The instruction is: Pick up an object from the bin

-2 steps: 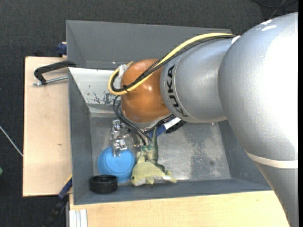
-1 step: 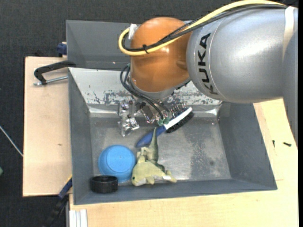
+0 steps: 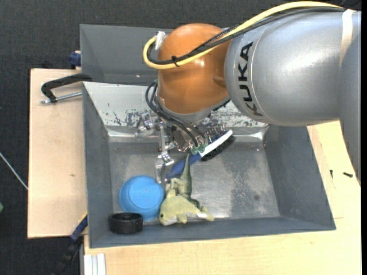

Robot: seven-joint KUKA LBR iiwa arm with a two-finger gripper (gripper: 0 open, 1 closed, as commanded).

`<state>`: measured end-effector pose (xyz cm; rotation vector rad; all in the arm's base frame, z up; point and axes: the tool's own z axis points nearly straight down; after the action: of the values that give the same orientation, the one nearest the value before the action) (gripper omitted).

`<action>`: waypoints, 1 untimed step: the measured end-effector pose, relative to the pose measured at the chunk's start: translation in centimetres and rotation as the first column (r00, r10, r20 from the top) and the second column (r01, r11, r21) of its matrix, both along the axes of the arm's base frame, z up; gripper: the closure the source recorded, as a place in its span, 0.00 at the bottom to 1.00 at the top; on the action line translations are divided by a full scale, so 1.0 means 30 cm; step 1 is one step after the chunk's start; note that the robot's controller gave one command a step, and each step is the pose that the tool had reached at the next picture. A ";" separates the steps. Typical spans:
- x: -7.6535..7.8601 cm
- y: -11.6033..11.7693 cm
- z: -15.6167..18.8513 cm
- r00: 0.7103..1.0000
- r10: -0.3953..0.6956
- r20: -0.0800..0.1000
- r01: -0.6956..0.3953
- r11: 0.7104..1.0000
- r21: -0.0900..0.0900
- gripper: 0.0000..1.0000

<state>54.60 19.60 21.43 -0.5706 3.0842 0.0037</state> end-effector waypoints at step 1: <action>-0.116 -0.057 -0.286 0.983 0.184 -0.009 -0.184 0.983 -0.003 0.00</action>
Offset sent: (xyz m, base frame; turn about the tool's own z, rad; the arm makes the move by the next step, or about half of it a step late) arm -0.0335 -0.0177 -0.0836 -0.1854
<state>51.12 17.88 12.86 -0.8557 3.0275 0.0013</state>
